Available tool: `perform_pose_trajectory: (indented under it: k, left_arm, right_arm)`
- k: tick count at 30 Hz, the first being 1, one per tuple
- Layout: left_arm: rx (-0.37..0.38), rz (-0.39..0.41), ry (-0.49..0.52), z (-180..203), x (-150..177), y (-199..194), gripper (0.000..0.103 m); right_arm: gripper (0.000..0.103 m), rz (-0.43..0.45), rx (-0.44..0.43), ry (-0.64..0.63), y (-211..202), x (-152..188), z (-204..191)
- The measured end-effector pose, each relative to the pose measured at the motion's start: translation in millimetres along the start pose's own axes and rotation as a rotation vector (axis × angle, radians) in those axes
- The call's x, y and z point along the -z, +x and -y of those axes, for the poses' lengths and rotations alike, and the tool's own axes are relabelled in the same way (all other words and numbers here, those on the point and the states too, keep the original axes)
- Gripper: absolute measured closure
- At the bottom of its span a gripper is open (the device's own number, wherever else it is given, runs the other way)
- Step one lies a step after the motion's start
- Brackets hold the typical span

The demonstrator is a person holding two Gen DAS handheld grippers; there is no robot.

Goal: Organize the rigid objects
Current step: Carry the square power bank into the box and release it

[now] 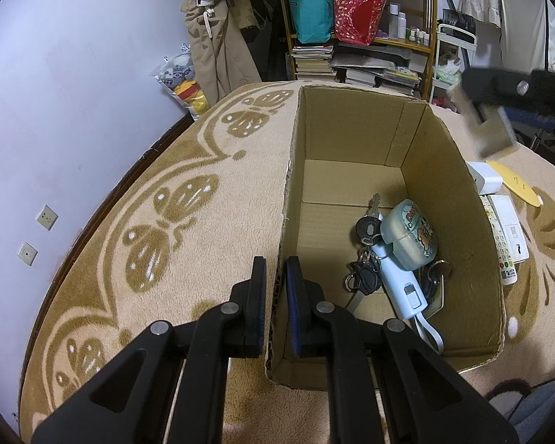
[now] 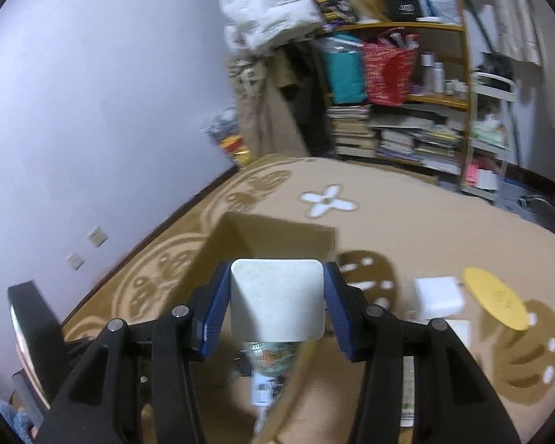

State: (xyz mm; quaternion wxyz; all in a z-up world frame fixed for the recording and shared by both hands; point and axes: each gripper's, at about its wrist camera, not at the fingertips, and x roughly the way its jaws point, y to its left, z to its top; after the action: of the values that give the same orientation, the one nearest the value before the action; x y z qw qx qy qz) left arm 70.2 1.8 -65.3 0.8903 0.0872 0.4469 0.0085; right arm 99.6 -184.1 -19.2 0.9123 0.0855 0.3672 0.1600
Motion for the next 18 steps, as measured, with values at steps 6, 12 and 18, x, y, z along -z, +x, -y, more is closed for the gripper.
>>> perform_pose_trajectory:
  k: [6, 12, 18]
  left_arm:
    - [0.000, 0.000, 0.000, 0, 0, 0, 0.092]
    - [0.001, 0.001, 0.000, 0, 0, -1, 0.092]
    - [0.000, 0.001, 0.000, 1, 0, -1, 0.092]
  right_arm:
    - [0.049, -0.052, -0.022, -0.046, 16, 13, -14]
    - [0.049, -0.094, -0.033, -0.075, 27, 21, -20]
    - [0.049, -0.118, 0.009, -0.108, 37, 28, -24]
